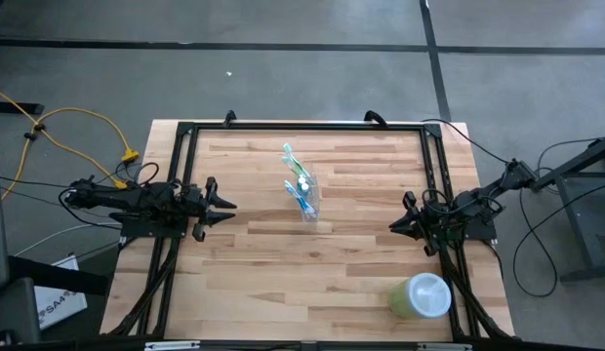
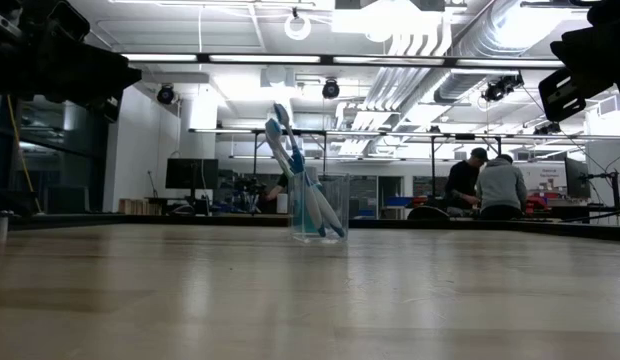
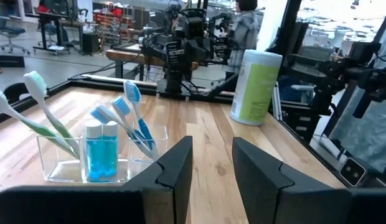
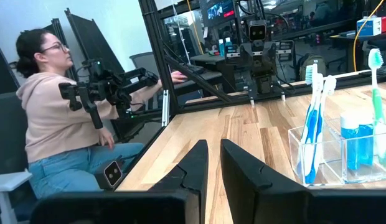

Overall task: Pick & Place toothbrushing station
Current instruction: Return to Home Position

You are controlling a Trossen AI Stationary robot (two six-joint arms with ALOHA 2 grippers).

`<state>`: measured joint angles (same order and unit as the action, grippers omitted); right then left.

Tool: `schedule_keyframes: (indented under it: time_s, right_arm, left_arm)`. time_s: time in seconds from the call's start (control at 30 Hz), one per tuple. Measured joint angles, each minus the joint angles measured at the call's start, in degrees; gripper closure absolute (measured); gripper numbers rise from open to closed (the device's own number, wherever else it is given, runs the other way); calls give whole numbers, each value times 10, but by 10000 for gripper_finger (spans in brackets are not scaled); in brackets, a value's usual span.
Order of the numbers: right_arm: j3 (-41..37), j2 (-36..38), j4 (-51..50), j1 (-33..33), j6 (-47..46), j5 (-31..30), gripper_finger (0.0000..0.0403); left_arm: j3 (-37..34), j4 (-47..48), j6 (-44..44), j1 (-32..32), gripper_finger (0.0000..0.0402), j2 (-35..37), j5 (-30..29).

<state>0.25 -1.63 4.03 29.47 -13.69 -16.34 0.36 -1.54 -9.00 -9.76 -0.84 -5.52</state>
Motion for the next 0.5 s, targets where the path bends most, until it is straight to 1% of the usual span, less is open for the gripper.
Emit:
schedule_keyframes:
  time_s: [0.5]
  right_arm:
    - [0, 0, 0, 0, 0, 0, 366]
  left_arm:
    - [0, -3, 0, 0, 291, 0, -2]
